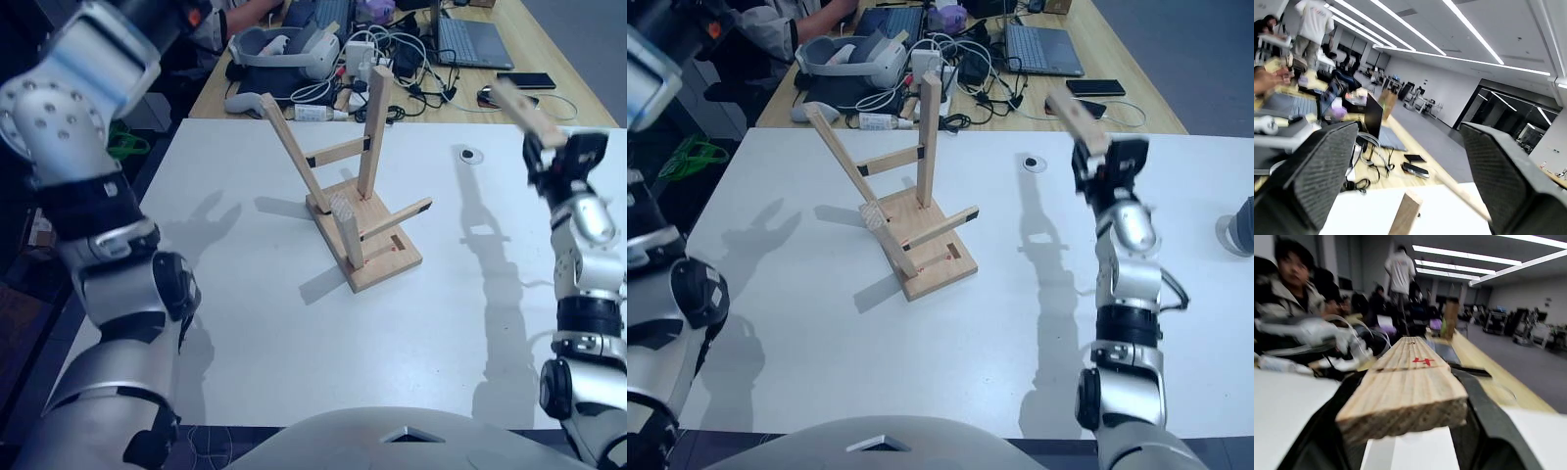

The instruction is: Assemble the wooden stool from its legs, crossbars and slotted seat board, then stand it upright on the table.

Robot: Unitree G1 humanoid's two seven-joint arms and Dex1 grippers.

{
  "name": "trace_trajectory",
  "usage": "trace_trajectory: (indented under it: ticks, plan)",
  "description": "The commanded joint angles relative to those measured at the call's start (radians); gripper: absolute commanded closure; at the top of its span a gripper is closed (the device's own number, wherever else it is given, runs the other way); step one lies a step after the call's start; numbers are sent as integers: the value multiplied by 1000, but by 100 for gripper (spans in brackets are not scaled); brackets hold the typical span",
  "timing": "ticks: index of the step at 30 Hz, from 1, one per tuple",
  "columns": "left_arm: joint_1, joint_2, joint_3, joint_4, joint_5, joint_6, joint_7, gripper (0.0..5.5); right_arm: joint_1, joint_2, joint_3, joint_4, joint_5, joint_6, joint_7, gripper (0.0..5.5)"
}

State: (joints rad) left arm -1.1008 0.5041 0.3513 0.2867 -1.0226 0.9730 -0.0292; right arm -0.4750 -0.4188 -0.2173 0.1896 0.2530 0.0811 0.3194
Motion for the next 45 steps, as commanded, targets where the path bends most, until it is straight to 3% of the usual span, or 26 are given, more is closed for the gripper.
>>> trace_trajectory:
  ticks: [1, 8, 14, 21, 28, 32, 45]
  plan:
    - [-142, -49, -50, 102, 27, 124, 18, 166, -65, -16, 41, -118, 31, 57, 68, 348]
    - [-206, -196, 70, 144, -96, 239, 92, 166, -142, -3, 61, -295, 95, 139, 103, 348]
    - [-224, -355, 202, 175, -234, 198, 262, 166, -246, 45, 46, -440, 332, 264, 149, 348]
    - [-246, -384, 292, 155, -360, 95, 340, 166, -163, 39, 53, -515, 463, 371, 189, 348]
    - [-126, -395, 142, -22, -490, 269, 277, 166, -201, 77, -10, -485, 553, 404, 112, 348]
    - [-72, -387, 77, -67, -504, 279, 265, 166, -201, 78, -2, -493, 570, 412, 107, 348]
    - [-106, -333, 102, -32, -508, 105, 220, 180, -21, 1, 105, -565, 452, 380, 253, 348]
